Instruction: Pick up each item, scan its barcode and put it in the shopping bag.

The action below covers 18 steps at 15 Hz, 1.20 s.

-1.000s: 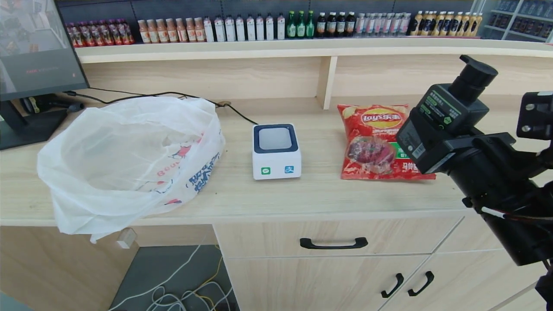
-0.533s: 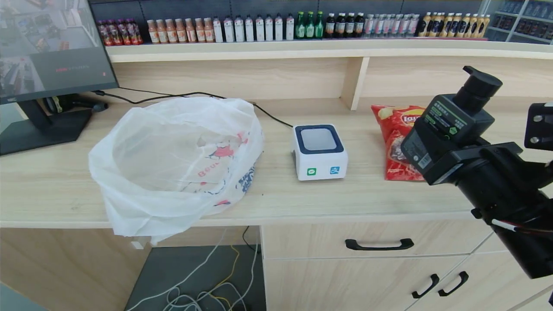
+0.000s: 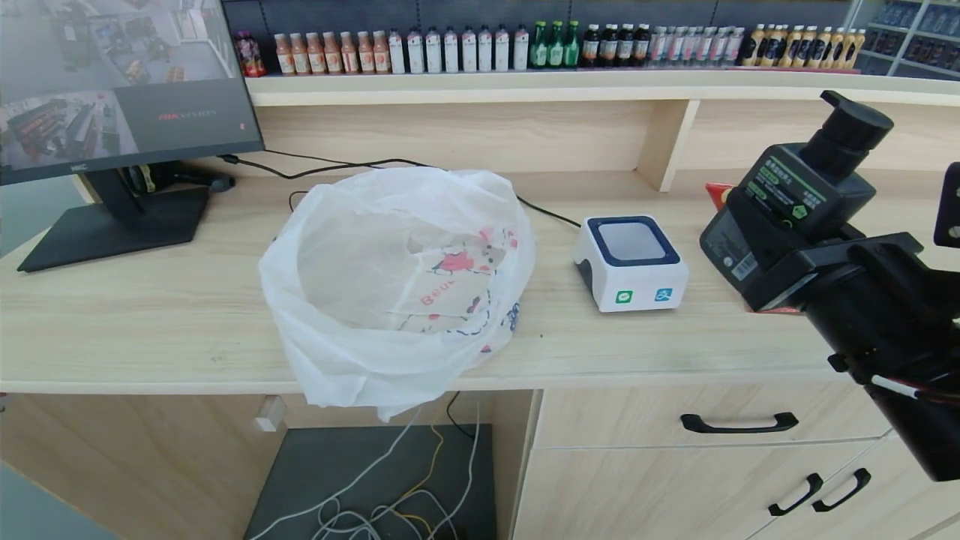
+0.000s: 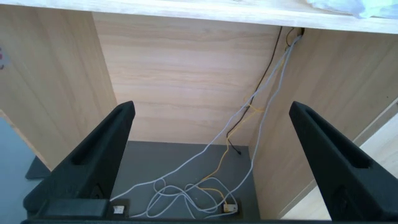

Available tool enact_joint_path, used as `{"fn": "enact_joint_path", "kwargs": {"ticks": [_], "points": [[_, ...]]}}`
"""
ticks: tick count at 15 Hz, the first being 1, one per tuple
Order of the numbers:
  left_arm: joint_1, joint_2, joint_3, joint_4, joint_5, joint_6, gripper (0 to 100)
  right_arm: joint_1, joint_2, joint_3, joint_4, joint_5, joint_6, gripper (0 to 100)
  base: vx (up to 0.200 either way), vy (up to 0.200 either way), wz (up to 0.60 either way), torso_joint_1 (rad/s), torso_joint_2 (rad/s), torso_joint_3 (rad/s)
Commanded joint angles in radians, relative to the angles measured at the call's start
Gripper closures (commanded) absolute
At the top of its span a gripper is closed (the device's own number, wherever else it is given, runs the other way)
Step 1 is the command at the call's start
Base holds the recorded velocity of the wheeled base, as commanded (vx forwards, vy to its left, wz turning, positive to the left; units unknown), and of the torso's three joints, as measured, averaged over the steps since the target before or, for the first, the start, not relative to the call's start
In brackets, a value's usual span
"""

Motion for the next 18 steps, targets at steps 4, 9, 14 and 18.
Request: {"fn": "enact_joint_path", "kwargs": {"ticks": [4, 9, 14, 18], "points": [[0.0, 0.0, 0.0, 0.0, 0.001, 0.0, 0, 0.007, 0.054, -0.066, -0.001, -0.001, -0.007, 100, 0.0, 0.0, 0.0, 0.0, 0.0, 0.0], [0.0, 0.0, 0.0, 0.0, 0.0, 0.0, 0, 0.002, 0.164, -0.209, -0.001, 0.0, -0.04, 100, 0.0, 0.0, 0.0, 0.0, 0.0, 0.0], [0.0, 0.0, 0.0, 0.0, 0.001, 0.0, 0, -0.01, 0.315, -0.376, -0.001, 0.012, -0.044, 100, 0.0, 0.0, 0.0, 0.0, 0.0, 0.0], [-0.002, 0.0, 0.0, 0.0, 0.001, 0.0, 0, -0.035, 0.393, -0.441, -0.001, 0.218, -0.125, 100, 0.0, 0.0, 0.0, 0.0, 0.0, 0.0]]}}
